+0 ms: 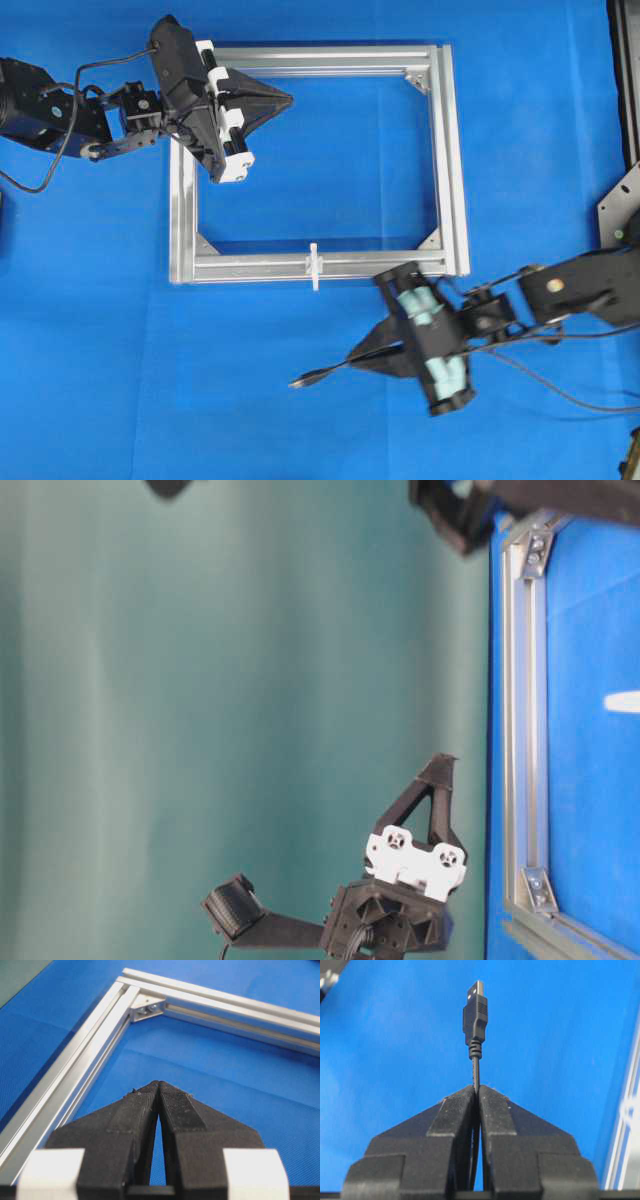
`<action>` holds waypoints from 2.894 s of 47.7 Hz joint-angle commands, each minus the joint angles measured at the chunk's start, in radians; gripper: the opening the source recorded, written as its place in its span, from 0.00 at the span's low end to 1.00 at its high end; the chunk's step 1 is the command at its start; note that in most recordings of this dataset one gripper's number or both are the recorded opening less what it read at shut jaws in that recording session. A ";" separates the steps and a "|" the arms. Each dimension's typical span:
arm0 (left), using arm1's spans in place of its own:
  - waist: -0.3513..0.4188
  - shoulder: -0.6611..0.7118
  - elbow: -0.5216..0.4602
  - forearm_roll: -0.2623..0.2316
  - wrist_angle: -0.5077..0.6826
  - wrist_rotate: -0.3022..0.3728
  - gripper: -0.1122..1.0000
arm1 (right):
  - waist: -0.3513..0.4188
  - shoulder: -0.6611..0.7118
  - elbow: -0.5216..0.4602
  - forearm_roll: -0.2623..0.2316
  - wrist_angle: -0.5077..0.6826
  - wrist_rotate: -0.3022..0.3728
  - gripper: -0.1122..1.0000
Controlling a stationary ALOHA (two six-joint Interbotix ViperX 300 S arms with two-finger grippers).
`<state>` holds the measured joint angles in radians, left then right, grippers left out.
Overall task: Insert the wire through the string loop located in the center.
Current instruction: 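Lift the cable and carry it to the right of the white zip-tie loop, then push the USB plug leftward through the white zip-tie loop with the right gripper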
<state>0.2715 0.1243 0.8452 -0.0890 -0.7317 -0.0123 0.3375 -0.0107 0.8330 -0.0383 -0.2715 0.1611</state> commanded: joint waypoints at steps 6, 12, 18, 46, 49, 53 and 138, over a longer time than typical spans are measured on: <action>-0.002 -0.031 -0.008 0.003 -0.005 0.000 0.10 | 0.000 -0.112 0.100 0.041 -0.008 0.002 0.08; -0.002 -0.031 -0.008 0.003 -0.005 -0.002 0.10 | -0.002 -0.156 0.152 0.057 -0.012 0.000 0.08; -0.002 -0.031 -0.009 0.003 -0.005 -0.002 0.10 | -0.003 -0.170 0.170 0.058 -0.031 0.000 0.08; -0.008 -0.037 -0.006 0.003 -0.005 -0.002 0.10 | -0.184 -0.112 0.189 0.058 -0.084 -0.002 0.08; -0.008 -0.038 -0.006 0.003 -0.006 -0.002 0.10 | -0.210 -0.107 0.193 0.058 -0.094 -0.002 0.08; -0.008 -0.040 -0.005 0.003 -0.005 -0.002 0.10 | -0.236 -0.104 0.201 0.058 -0.109 -0.002 0.08; -0.008 -0.040 -0.006 0.005 -0.005 -0.002 0.10 | -0.253 -0.101 0.210 0.058 -0.124 -0.002 0.08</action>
<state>0.2654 0.1150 0.8468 -0.0874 -0.7317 -0.0138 0.0859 -0.1074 1.0492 0.0184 -0.3866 0.1595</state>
